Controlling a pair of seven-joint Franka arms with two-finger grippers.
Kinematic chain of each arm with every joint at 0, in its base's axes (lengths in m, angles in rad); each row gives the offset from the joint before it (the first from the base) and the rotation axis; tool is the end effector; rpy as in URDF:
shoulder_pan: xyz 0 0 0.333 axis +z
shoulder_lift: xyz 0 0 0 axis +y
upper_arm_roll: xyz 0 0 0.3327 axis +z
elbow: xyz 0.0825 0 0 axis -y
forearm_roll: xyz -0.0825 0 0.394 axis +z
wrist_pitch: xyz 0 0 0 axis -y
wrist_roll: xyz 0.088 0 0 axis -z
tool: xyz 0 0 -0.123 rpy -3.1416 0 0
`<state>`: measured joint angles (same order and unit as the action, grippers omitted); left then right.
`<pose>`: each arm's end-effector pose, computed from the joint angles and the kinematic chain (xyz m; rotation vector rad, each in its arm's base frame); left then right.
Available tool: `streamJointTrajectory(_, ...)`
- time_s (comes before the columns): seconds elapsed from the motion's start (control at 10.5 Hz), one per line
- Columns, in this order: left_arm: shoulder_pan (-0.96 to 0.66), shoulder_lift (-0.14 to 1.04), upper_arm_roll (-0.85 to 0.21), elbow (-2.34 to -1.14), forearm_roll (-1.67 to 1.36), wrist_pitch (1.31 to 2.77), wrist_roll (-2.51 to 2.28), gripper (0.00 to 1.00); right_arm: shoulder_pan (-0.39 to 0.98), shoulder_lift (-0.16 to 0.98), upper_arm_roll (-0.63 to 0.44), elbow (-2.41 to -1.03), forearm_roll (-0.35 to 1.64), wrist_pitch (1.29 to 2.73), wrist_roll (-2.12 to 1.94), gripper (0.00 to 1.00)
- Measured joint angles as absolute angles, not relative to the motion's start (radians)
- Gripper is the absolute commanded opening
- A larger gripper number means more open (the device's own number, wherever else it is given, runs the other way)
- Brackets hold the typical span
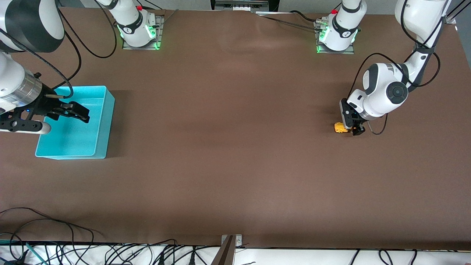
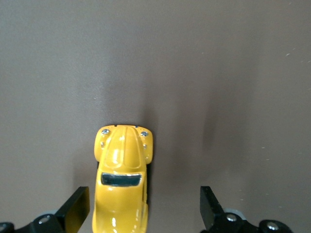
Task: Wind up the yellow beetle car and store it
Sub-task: 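Lower the left gripper over the yellow car and close on it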
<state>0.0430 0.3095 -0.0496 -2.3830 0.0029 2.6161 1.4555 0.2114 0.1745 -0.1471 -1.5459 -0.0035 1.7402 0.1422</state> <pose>0.5037 -0.0045 0.1765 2.2922 -2.0573 -0.0736 0.6292 0.0470 0.5491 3.1127 -0.1166 0.0382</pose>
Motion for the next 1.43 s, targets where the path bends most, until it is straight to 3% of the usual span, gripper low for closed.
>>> streamJointTrajectory(0.19,0.043,0.322,-0.05,-2.378,0.003,2.635,1.48,0.31,0.207,0.175,-0.15,-1.546,-0.003,1.739,0.143,1.0)
streamJointTrajectory(0.29,0.043,0.322,-0.05,-2.375,0.003,2.635,1.483,0.08,0.202,0.175,-0.151,-1.546,-0.003,1.738,0.144,1.0)
streamJointTrajectory(0.38,0.042,0.322,-0.05,-2.372,0.003,2.635,1.486,0.0,0.197,0.175,-0.151,-1.547,-0.003,1.738,0.144,1.0)
streamJointTrajectory(1.43,0.04,0.324,-0.038,-2.364,0.048,2.638,1.515,0.0,0.196,0.176,-0.154,-1.547,-0.003,1.739,0.144,1.0)
